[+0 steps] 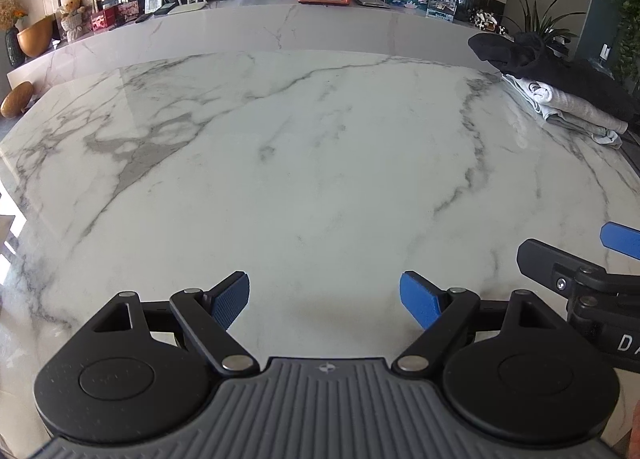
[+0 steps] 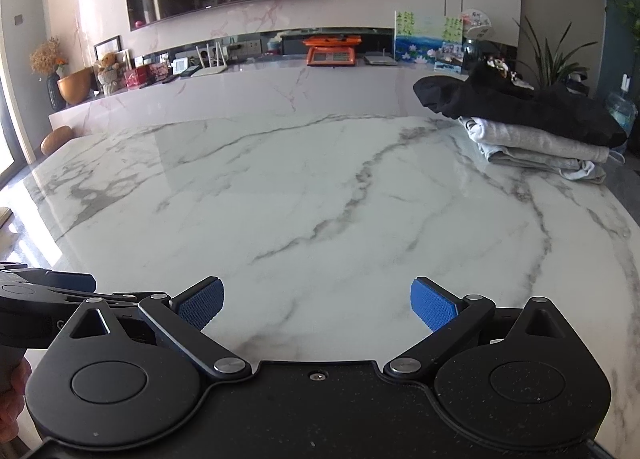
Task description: Fold clothes
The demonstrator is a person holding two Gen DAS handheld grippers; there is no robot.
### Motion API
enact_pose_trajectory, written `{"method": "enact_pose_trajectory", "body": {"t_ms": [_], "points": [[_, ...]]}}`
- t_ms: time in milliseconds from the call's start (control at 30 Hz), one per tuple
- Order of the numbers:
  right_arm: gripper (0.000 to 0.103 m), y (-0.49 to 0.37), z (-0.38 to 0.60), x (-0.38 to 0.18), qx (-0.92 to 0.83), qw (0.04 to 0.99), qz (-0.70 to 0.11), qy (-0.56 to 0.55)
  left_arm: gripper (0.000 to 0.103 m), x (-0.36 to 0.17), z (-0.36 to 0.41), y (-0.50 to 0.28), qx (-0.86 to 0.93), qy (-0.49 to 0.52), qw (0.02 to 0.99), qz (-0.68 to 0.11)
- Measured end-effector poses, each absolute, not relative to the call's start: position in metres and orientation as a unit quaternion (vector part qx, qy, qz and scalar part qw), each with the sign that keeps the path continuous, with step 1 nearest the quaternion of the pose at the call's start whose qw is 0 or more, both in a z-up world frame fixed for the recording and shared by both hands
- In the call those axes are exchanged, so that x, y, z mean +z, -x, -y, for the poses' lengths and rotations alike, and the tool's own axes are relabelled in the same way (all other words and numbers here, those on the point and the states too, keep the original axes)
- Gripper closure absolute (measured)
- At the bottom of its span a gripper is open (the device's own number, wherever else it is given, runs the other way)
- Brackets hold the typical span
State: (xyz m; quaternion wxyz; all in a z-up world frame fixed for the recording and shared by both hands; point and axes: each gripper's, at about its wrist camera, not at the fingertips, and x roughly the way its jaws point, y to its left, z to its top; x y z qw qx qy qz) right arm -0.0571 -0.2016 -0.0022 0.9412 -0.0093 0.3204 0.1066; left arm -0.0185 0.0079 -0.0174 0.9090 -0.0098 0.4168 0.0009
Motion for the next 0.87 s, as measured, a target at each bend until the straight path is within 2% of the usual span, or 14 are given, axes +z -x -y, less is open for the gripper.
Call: {"method": "enact_pose_trajectory", "body": {"t_ms": [867], "points": [[0.003,0.0522,0.2059,-0.0094,0.097,0.939,-0.329,0.008,0.021,-0.0151,-0.0019,0.0217,0.015,-0.049,0.911,-0.41]]}}
